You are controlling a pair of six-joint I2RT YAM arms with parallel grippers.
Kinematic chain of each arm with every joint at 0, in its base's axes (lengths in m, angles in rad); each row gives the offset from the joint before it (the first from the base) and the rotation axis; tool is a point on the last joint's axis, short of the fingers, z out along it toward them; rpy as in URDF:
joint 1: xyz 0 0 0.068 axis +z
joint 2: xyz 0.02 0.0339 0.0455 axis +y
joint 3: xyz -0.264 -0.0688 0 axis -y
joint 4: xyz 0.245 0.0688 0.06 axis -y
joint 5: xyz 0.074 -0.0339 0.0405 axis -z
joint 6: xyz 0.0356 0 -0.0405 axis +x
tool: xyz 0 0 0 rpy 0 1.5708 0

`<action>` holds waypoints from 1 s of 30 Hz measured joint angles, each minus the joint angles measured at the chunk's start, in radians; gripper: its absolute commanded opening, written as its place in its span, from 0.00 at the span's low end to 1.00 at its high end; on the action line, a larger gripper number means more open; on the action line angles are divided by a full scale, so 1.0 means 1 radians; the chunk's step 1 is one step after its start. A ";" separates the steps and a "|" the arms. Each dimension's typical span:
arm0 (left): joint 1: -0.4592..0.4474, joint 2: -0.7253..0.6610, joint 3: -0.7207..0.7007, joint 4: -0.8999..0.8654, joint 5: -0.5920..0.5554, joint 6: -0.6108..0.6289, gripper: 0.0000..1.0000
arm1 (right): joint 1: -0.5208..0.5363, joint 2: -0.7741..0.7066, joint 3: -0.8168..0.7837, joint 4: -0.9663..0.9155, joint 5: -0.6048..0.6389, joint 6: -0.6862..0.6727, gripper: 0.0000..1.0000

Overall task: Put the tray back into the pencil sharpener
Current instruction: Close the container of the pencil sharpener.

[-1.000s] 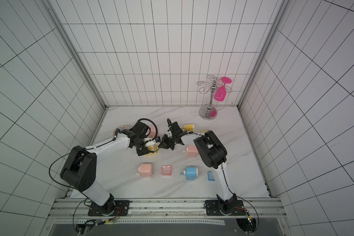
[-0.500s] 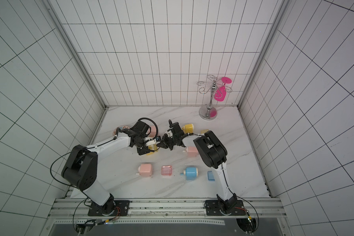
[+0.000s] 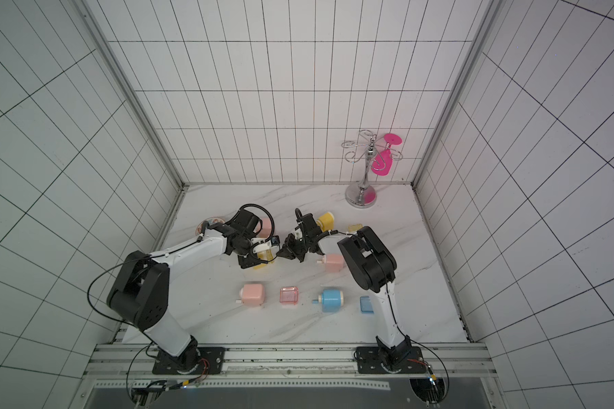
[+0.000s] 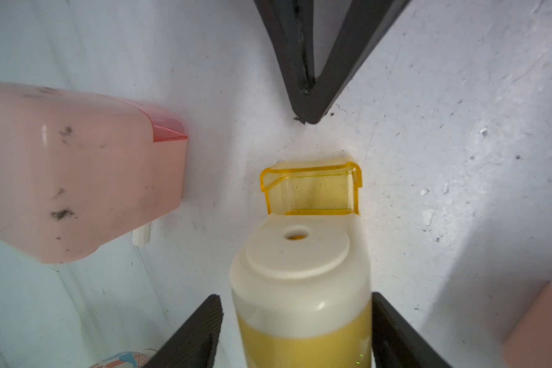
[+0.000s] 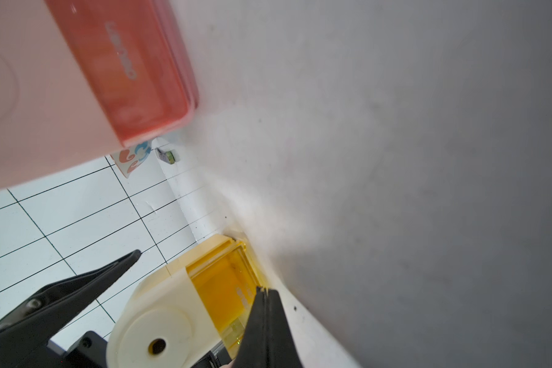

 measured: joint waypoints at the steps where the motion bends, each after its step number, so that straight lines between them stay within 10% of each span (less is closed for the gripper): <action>1: 0.000 0.000 0.000 0.000 0.000 0.000 0.75 | -0.001 0.000 0.000 -0.007 0.003 -0.004 0.00; 30: -0.006 0.000 0.001 0.000 0.000 0.000 0.72 | 0.035 -0.002 0.002 0.025 -0.022 0.014 0.00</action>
